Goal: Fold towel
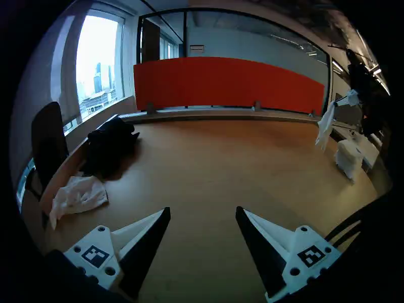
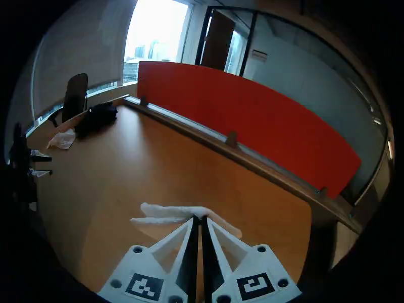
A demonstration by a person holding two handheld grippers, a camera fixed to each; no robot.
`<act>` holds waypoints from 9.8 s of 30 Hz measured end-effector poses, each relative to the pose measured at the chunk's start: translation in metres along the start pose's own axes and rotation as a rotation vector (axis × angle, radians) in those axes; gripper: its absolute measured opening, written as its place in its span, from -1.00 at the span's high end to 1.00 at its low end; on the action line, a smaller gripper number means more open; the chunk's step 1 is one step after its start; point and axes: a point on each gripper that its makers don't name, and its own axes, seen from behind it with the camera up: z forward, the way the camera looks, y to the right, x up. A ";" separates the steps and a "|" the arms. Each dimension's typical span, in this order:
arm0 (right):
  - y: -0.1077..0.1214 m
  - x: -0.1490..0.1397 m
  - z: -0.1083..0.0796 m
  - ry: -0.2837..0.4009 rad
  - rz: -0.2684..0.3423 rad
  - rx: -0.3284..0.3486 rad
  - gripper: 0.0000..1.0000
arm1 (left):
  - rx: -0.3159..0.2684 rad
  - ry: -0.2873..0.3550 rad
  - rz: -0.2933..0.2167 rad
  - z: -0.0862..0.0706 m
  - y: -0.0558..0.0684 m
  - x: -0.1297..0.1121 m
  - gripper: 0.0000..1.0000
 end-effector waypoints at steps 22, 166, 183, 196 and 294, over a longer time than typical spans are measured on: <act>0.078 -0.027 -0.031 -0.048 0.016 -0.112 0.93 | 0.003 -0.006 0.017 -0.001 0.005 0.003 -0.92; 0.110 -0.292 -0.139 -0.409 0.325 -0.354 -0.89 | -0.028 -0.018 0.075 -0.007 0.017 0.006 -0.93; 0.107 -0.264 -0.139 -0.246 0.439 -0.421 -0.92 | -0.023 -0.007 0.058 -0.008 0.012 0.010 -0.92; 0.112 -0.224 -0.141 -0.040 0.503 -0.504 -0.92 | -0.016 0.000 0.041 -0.007 0.012 0.015 -0.93; -0.037 0.022 -0.086 0.504 0.425 -0.386 -0.99 | 0.048 0.380 -0.100 0.015 -0.043 0.192 -0.92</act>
